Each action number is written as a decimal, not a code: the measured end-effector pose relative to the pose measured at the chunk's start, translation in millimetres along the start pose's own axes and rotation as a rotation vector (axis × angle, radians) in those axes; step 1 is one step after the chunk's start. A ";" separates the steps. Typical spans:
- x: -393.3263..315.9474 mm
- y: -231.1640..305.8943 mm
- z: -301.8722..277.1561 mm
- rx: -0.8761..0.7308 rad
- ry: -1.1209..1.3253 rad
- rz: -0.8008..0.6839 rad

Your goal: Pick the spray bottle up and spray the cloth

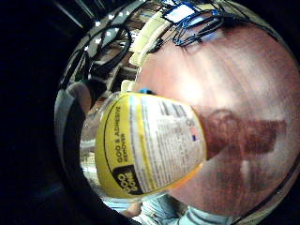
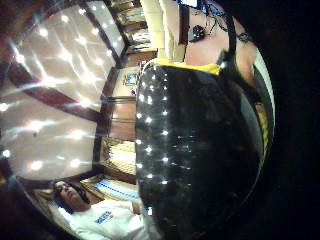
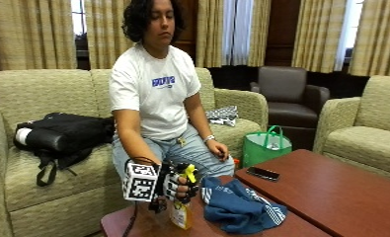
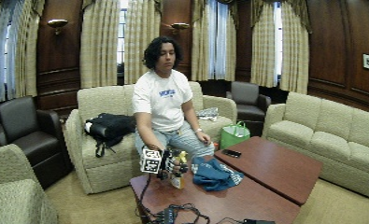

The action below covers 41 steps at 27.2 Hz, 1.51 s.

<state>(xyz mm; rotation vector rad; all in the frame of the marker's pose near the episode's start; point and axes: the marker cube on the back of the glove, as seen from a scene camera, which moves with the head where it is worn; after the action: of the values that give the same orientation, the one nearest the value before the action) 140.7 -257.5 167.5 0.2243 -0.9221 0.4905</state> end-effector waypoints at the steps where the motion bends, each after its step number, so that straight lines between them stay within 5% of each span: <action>1: 0.3 0.3 0.4 -0.001 -0.003 -0.009; 23: -56.0 13.1 -33.7 0.154 -0.038 -0.206; 41: -202.4 3.3 -16.2 -0.058 0.593 -0.512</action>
<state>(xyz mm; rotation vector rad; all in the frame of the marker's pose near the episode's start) 48.5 -310.7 -5.4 0.2337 -0.2760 0.0398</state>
